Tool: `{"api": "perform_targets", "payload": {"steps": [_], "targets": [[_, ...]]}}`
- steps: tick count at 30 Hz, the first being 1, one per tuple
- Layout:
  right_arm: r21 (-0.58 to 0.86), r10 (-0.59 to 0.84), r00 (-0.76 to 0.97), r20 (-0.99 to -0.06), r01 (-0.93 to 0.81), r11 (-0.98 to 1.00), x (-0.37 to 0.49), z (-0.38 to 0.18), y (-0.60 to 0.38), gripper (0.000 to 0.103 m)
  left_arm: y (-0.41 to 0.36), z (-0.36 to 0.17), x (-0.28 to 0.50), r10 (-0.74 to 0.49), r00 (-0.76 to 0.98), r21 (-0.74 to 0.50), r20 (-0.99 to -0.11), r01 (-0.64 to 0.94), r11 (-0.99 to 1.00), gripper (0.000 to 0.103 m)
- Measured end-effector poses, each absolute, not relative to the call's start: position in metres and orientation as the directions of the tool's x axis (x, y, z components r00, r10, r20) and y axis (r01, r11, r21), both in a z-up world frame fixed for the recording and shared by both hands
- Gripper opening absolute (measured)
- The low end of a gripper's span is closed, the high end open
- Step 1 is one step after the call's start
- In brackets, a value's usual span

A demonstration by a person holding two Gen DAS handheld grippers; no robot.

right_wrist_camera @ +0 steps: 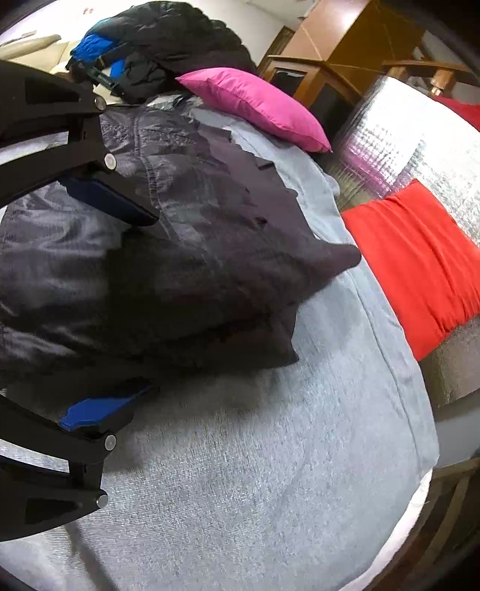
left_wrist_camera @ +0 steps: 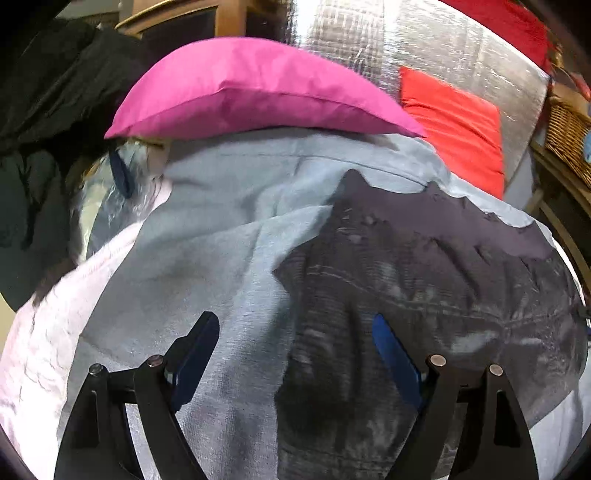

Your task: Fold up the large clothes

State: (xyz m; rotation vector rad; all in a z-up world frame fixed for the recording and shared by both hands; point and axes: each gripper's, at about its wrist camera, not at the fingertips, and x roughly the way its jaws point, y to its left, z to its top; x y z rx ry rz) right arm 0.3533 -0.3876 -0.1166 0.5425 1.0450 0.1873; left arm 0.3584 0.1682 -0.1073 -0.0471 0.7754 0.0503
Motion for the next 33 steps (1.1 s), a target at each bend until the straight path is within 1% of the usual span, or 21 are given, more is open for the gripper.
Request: {"api": "perform_targets", "payload": {"steps": [10, 12, 15, 19, 23, 25, 26, 27, 28, 29, 30, 31, 32, 33], "targets": [[0.497, 0.394, 0.499, -0.772, 0.089, 0.863, 0.359, -0.112, -0.383, 0.086, 0.168, -0.106, 0.366, 0.000, 0.709, -0.037, -0.705, -0.037, 0.999, 0.085], [0.498, 0.397, 0.495, -0.773, 0.087, 0.863, 0.360, -0.115, -0.384, 0.086, 0.173, -0.109, 0.372, -0.043, 0.690, -0.079, -0.723, -0.021, 0.997, 0.085], [0.506, 0.408, 0.488, -0.771, 0.081, 0.859, 0.363, -0.119, -0.386, 0.086, 0.187, -0.118, 0.385, -0.168, 0.631, -0.215, -0.758, 0.001, 0.977, 0.085], [0.515, 0.423, 0.483, -0.767, 0.069, 0.855, 0.367, -0.123, -0.386, 0.086, 0.201, -0.133, 0.400, -0.268, 0.571, -0.330, -0.776, -0.005, 0.944, 0.085], [0.537, 0.459, 0.463, -0.758, 0.044, 0.842, 0.375, -0.130, -0.380, 0.086, 0.193, -0.150, 0.414, -0.339, 0.493, -0.374, -0.801, 0.030, 0.927, 0.085], [0.519, 0.452, 0.452, -0.769, 0.030, 0.854, 0.380, -0.131, -0.373, 0.083, 0.183, -0.154, 0.418, -0.348, 0.474, -0.372, -0.809, 0.045, 0.927, 0.085], [0.515, 0.454, 0.446, -0.771, 0.017, 0.857, 0.382, -0.131, -0.368, 0.070, 0.176, -0.155, 0.419, -0.336, 0.475, -0.355, -0.814, 0.051, 0.933, 0.077], [0.512, 0.456, 0.438, -0.775, 0.013, 0.859, 0.384, -0.132, -0.365, 0.061, 0.169, -0.156, 0.420, -0.330, 0.471, -0.344, -0.818, 0.060, 0.937, 0.069], [0.508, 0.453, 0.433, -0.779, 0.013, 0.861, 0.385, -0.131, -0.362, 0.054, 0.163, -0.156, 0.421, -0.324, 0.471, -0.335, -0.821, 0.064, 0.940, 0.055], [0.506, 0.454, 0.428, -0.782, 0.007, 0.863, 0.385, -0.130, -0.360, 0.037, 0.157, -0.155, 0.421, -0.318, 0.474, -0.327, -0.821, 0.067, 0.943, 0.040], [0.496, 0.451, 0.423, -0.786, -0.004, 0.869, 0.385, -0.126, -0.357, 0.029, 0.151, -0.153, 0.421, -0.303, 0.477, -0.308, -0.825, 0.070, 0.949, 0.036], [0.477, 0.438, 0.422, -0.794, -0.017, 0.879, 0.384, -0.120, -0.353, 0.026, 0.146, -0.149, 0.421, -0.283, 0.484, -0.283, -0.828, 0.076, 0.956, 0.027], [0.459, 0.425, 0.419, -0.802, -0.024, 0.888, 0.384, -0.116, -0.350, 0.024, 0.143, -0.145, 0.420, -0.269, 0.491, -0.265, -0.829, 0.080, 0.961, 0.023], [0.435, 0.408, 0.418, -0.812, -0.034, 0.900, 0.384, -0.109, -0.346, 0.022, 0.140, -0.140, 0.418, -0.252, 0.499, -0.244, -0.829, 0.083, 0.966, 0.021]]}}
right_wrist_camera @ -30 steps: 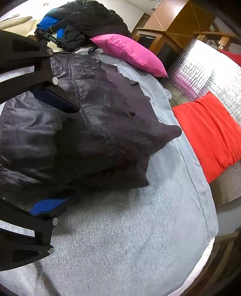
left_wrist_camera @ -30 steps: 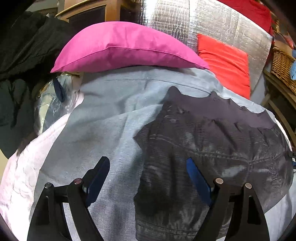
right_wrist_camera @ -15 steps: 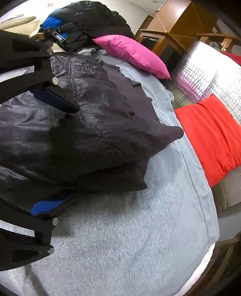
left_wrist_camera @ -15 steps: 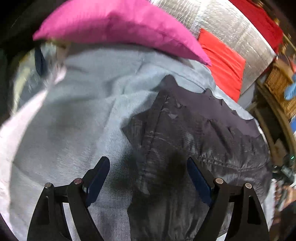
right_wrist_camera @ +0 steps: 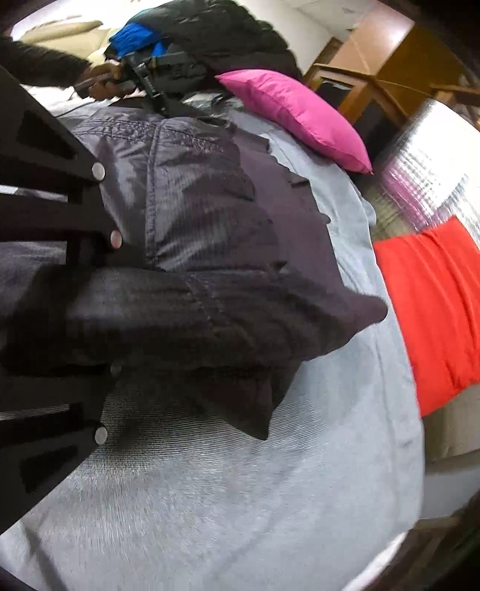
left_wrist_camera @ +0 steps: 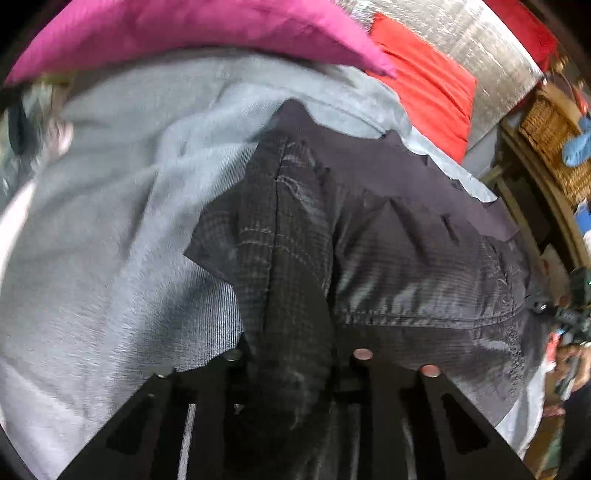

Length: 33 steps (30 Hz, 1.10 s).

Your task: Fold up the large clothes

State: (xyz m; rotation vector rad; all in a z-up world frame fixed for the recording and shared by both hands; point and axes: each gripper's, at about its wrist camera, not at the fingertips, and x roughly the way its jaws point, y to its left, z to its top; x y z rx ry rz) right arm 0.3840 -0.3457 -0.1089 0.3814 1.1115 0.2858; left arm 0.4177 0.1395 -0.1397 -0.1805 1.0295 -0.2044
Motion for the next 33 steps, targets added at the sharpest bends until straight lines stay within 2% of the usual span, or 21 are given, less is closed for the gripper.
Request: {"api": "perform_targets", "payload": {"steps": [3, 10, 14, 18, 21, 23, 24, 25, 26, 27, 30, 32, 33], "targets": [[0.385, 0.378, 0.434, -0.817, -0.076, 0.920, 0.382, -0.083, -0.334, 0.019, 0.130, -0.117, 0.409, -0.214, 0.538, -0.200, -0.815, 0.086, 0.976, 0.018], [0.299, 0.360, 0.536, -0.763, -0.200, 0.933, 0.354, 0.022, -0.305, 0.018, 0.097, -0.019, 0.350, -0.206, 0.695, -0.143, -0.688, 0.148, 0.978, 0.017], [0.262, 0.349, 0.589, -0.729, -0.232, 0.937, 0.307, 0.067, -0.310, 0.017, 0.094, 0.014, 0.299, -0.231, 0.747, -0.145, -0.623, 0.179, 0.973, 0.017], [0.273, 0.353, 0.606, -0.713, -0.224, 0.936, 0.256, 0.063, -0.330, 0.017, 0.100, -0.006, 0.252, -0.269, 0.748, -0.215, -0.606, 0.171, 0.962, 0.017], [0.344, 0.375, 0.582, -0.722, -0.169, 0.924, 0.223, 0.024, -0.344, 0.017, 0.102, -0.058, 0.228, -0.289, 0.685, -0.275, -0.669, 0.133, 0.952, 0.018], [0.380, 0.394, 0.539, -0.745, -0.143, 0.914, 0.202, -0.018, -0.349, 0.018, 0.095, -0.112, 0.220, -0.242, 0.622, -0.235, -0.745, 0.096, 0.967, 0.019], [0.390, 0.398, 0.514, -0.760, -0.128, 0.912, 0.198, -0.038, -0.352, 0.019, 0.096, -0.129, 0.221, -0.212, 0.603, -0.219, -0.769, 0.063, 0.974, 0.023], [0.406, 0.395, 0.485, -0.780, -0.089, 0.910, 0.195, -0.063, -0.357, 0.020, 0.098, -0.149, 0.220, -0.193, 0.591, -0.211, -0.783, 0.040, 0.977, 0.034], [0.435, 0.393, 0.458, -0.797, -0.016, 0.900, 0.193, -0.092, -0.366, 0.030, 0.100, -0.150, 0.216, -0.182, 0.611, -0.211, -0.770, 0.025, 0.977, 0.044], [0.472, 0.408, 0.463, -0.787, 0.024, 0.882, 0.189, -0.106, -0.375, 0.038, 0.102, -0.145, 0.213, -0.165, 0.620, -0.206, -0.767, 0.006, 0.979, 0.048], [0.578, 0.454, 0.538, -0.710, 0.078, 0.812, 0.174, -0.108, -0.396, 0.053, 0.102, -0.116, 0.202, -0.105, 0.641, -0.140, -0.760, -0.004, 0.990, 0.056], [0.572, 0.435, 0.564, -0.702, 0.083, 0.816, 0.165, -0.095, -0.404, 0.055, 0.103, -0.095, 0.192, -0.035, 0.684, -0.069, -0.729, -0.023, 0.997, 0.067], [0.555, 0.409, 0.573, -0.710, 0.099, 0.826, 0.161, -0.090, -0.408, 0.055, 0.107, -0.088, 0.189, -0.010, 0.703, -0.051, -0.711, -0.038, 0.998, 0.069]]}}
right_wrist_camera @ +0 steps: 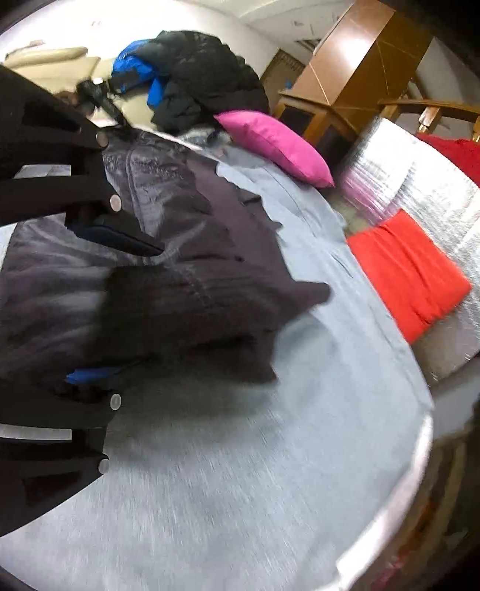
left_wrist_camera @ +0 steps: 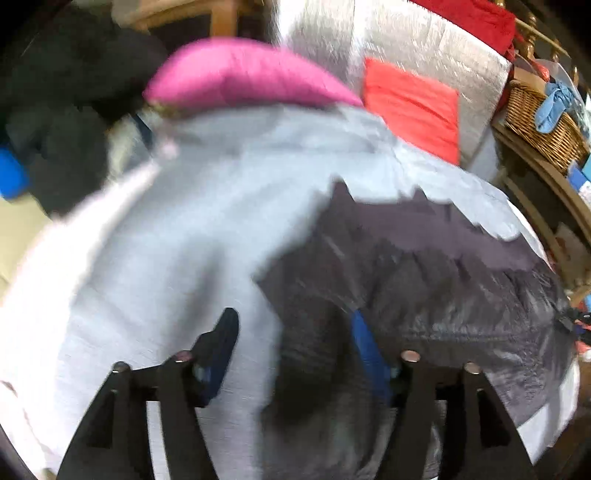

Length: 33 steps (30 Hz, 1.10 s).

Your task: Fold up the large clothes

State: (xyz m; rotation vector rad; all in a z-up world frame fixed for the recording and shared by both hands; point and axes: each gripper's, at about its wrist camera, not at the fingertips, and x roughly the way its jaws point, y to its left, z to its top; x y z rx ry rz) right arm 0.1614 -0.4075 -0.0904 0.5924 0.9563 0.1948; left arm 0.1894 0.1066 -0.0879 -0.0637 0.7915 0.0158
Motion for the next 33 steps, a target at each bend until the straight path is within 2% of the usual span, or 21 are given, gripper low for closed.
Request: {"api": "perform_targets", "payload": {"steps": [2, 4, 9, 12, 15, 18, 20, 22, 28, 33], "targets": [[0.504, 0.330, 0.615, -0.716, 0.129, 0.854, 0.151, -0.070, -0.415, 0.055, 0.111, -0.068, 0.175, 0.025, 0.745, -0.035, -0.667, -0.065, 0.997, 0.070], [0.467, 0.292, 0.657, -0.695, 0.103, 0.878, 0.143, -0.048, -0.409, 0.056, 0.110, -0.058, 0.166, 0.010, 0.759, -0.046, -0.651, -0.052, 0.998, 0.070], [0.532, 0.456, 0.637, -0.621, -0.084, 0.842, 0.156, -0.023, -0.360, 0.064, 0.087, -0.063, 0.150, -0.068, 0.771, -0.062, -0.633, 0.037, 0.997, 0.070], [0.540, 0.500, 0.591, -0.633, -0.126, 0.832, 0.177, -0.036, -0.334, 0.064, 0.059, -0.082, 0.153, -0.098, 0.751, -0.057, -0.653, 0.079, 0.995, 0.070], [0.581, 0.514, 0.543, -0.664, -0.059, 0.812, 0.201, -0.063, -0.337, 0.064, 0.047, -0.100, 0.160, -0.110, 0.719, -0.060, -0.686, 0.095, 0.994, 0.070], [0.526, 0.399, 0.518, -0.756, 0.119, 0.842, 0.219, -0.097, -0.363, 0.063, 0.039, -0.134, 0.177, -0.036, 0.647, 0.003, -0.761, 0.059, 0.998, 0.070], [0.581, 0.417, 0.515, -0.749, 0.208, 0.787, 0.225, -0.119, -0.380, 0.063, 0.041, -0.141, 0.178, -0.044, 0.647, -0.017, -0.762, 0.048, 0.999, 0.070], [0.596, 0.419, 0.532, -0.735, 0.214, 0.774, 0.222, -0.118, -0.384, 0.063, 0.041, -0.132, 0.173, -0.047, 0.654, -0.015, -0.755, 0.055, 0.998, 0.070], [0.531, 0.368, 0.589, -0.720, 0.125, 0.838, 0.204, -0.077, -0.358, 0.063, 0.045, -0.100, 0.154, -0.056, 0.724, -0.031, -0.687, 0.048, 0.998, 0.071], [0.545, 0.459, 0.565, -0.686, -0.020, 0.838, 0.189, -0.056, -0.319, 0.068, 0.023, -0.098, 0.162, -0.092, 0.715, -0.055, -0.693, 0.075, 0.996, 0.073]]}}
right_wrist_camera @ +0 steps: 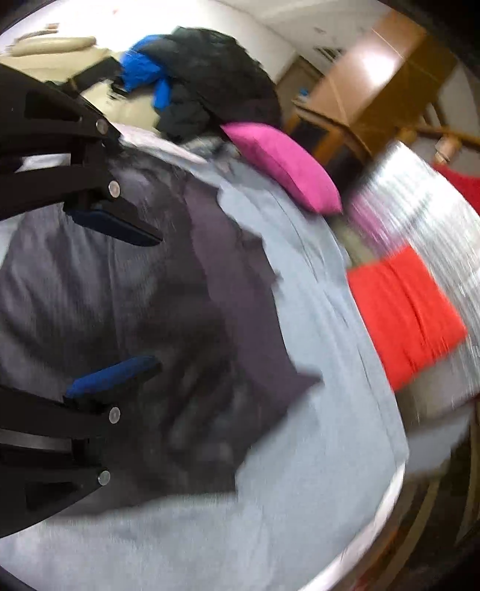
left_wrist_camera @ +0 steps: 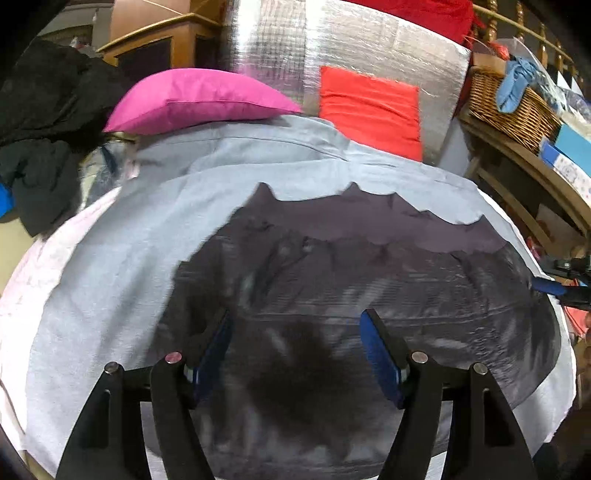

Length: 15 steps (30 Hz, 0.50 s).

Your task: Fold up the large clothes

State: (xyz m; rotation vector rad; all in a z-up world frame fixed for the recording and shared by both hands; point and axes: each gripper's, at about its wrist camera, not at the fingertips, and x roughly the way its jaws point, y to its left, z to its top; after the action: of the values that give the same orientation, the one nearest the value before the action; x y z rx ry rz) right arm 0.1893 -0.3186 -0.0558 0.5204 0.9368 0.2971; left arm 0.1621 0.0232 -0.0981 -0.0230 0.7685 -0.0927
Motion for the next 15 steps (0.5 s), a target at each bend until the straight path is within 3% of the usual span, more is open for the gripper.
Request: {"api": "perform_targets", "payload": {"steps": [7, 11, 15], "targets": [[0.644, 0.581, 0.431, -0.691, 0.002, 0.765, 0.223, -0.090, -0.297, 0.068, -0.027, -0.114, 0.186, -0.174, 0.662, -0.068, -0.729, 0.184, 0.981, 0.073], [0.613, 0.549, 0.398, -0.735, 0.044, 0.789, 0.243, -0.110, -0.294, 0.068, -0.049, -0.137, 0.216, -0.071, 0.608, 0.027, -0.791, 0.151, 0.988, 0.074], [0.596, 0.498, 0.439, -0.747, 0.111, 0.795, 0.257, -0.117, -0.308, 0.068, -0.047, -0.144, 0.227, -0.048, 0.566, 0.027, -0.823, 0.124, 0.992, 0.080]]}}
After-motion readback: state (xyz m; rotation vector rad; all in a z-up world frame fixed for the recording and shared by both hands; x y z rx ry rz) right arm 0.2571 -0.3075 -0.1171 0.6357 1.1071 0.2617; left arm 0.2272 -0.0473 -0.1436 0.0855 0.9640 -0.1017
